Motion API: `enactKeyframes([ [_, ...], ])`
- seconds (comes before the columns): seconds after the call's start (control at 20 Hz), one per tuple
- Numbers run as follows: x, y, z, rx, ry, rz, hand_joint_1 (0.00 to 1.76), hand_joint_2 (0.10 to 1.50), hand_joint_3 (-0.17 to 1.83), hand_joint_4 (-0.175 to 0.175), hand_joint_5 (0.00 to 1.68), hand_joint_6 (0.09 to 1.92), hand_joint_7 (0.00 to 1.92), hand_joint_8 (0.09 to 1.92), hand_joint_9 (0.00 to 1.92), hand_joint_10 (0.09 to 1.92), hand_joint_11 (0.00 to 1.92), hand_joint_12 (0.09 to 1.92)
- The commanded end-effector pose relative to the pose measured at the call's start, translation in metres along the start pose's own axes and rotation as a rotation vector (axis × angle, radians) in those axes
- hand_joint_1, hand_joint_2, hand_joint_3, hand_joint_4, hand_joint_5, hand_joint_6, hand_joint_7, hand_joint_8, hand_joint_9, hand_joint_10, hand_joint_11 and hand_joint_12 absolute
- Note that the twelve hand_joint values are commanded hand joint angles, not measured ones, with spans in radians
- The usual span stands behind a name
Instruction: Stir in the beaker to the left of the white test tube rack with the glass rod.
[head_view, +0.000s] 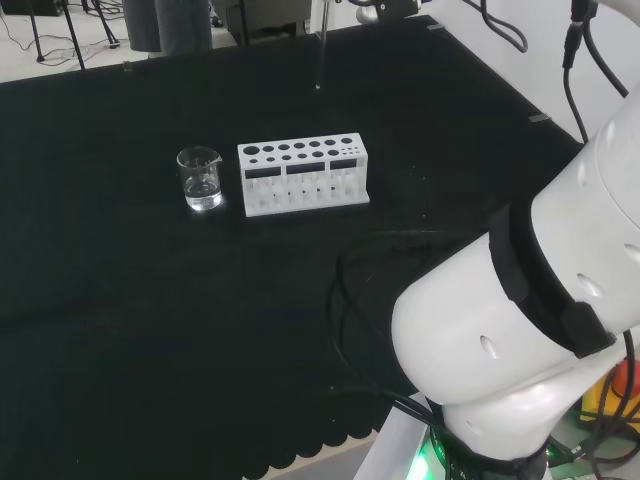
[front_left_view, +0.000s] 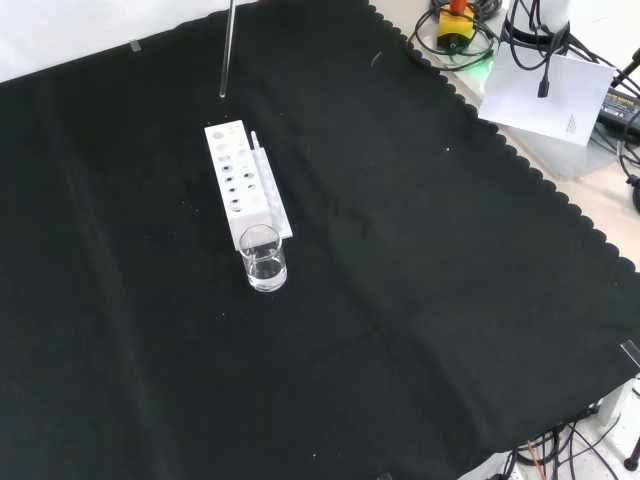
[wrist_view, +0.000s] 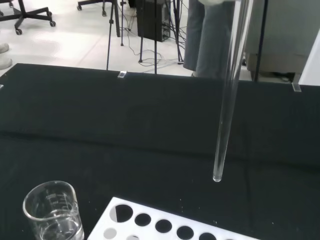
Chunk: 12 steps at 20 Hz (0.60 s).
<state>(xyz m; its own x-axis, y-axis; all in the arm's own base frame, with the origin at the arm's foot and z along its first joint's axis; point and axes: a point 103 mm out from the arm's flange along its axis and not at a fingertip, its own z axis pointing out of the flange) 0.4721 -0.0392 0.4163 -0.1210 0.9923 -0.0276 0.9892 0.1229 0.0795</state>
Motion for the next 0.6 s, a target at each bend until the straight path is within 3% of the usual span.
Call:
enactKeyframes([
  [0.05,0.005,0.001,0.000,0.007,-0.005,-0.015,1.39,1.10,0.00,-0.175,0.97,0.63,0.85,1.29,1.10,1.11,1.52,0.77],
  [0.35,0.027,0.013,-0.001,0.003,0.015,-0.063,1.39,1.10,0.00,-0.175,0.97,0.63,0.85,1.29,1.10,1.11,1.52,0.77],
  [0.5,0.050,0.023,-0.002,0.002,0.021,-0.111,1.39,1.10,0.00,-0.175,0.97,0.63,0.85,1.29,1.10,1.11,1.52,0.77],
  [0.6,0.076,0.033,0.000,0.002,0.034,-0.167,1.39,1.10,0.00,-0.175,0.97,0.63,0.85,1.29,1.10,1.11,1.52,0.77],
])
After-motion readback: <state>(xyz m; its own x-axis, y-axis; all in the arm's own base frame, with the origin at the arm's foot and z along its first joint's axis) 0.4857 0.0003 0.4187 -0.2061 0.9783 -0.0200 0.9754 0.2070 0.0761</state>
